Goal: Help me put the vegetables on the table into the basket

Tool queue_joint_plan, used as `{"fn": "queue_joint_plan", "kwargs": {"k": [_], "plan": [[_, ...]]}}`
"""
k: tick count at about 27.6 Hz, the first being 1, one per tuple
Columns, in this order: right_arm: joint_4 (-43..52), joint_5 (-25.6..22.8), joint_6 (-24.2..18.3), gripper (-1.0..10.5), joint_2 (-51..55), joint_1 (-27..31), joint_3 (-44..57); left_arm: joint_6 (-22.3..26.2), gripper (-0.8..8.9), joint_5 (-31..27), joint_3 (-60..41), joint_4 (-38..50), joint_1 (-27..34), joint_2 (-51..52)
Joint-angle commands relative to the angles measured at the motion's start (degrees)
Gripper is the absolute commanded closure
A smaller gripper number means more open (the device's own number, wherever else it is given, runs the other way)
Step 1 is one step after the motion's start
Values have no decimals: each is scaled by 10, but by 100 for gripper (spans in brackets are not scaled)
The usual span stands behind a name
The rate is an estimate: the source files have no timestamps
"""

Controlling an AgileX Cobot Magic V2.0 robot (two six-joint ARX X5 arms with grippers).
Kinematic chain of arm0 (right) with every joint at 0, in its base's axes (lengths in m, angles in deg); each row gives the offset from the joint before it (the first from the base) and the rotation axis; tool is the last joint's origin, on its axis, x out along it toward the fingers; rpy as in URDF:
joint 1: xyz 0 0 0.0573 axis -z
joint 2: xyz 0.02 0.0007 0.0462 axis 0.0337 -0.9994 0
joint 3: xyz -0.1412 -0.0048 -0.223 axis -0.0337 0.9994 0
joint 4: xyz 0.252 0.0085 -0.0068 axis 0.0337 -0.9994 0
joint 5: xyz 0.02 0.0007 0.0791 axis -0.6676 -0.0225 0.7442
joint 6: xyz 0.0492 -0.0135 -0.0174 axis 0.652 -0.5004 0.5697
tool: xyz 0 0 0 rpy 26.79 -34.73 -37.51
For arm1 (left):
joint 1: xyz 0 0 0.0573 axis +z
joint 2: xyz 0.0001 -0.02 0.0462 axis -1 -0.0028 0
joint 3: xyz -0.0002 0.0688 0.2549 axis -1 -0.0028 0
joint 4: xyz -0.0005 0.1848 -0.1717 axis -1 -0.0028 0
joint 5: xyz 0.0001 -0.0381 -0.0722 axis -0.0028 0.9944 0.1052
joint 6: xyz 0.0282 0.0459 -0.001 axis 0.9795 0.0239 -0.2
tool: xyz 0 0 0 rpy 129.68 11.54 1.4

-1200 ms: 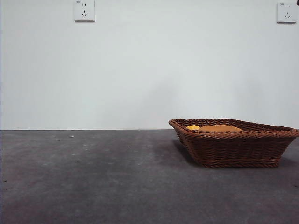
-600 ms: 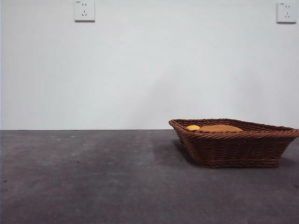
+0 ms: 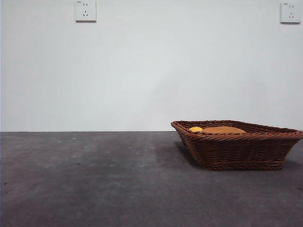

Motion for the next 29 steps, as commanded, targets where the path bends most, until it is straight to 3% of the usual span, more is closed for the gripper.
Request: {"fn": "queue_joint_plan", "kwargs": {"k": [1,5,10,13,21,29], "plan": [[6,-2,2,947,-6,-1,2,-3,817,2,-6,3,1,0],[12,-57,2,947,2,0,2,-3,817,2,-6,3,1,0],[12,-66,2,947,68,-1,3,-3,817,2,-6,3,1,0],[31,-103,2,947,125,-1,27,-3,817,2,-6,3,1,0],[315,-105,2,947,327,-1,343,-2,817,2,-6,3,1,0],[522,-116,0,947,532,-1,678,-2,817,2,-6,3,2,0]]}}
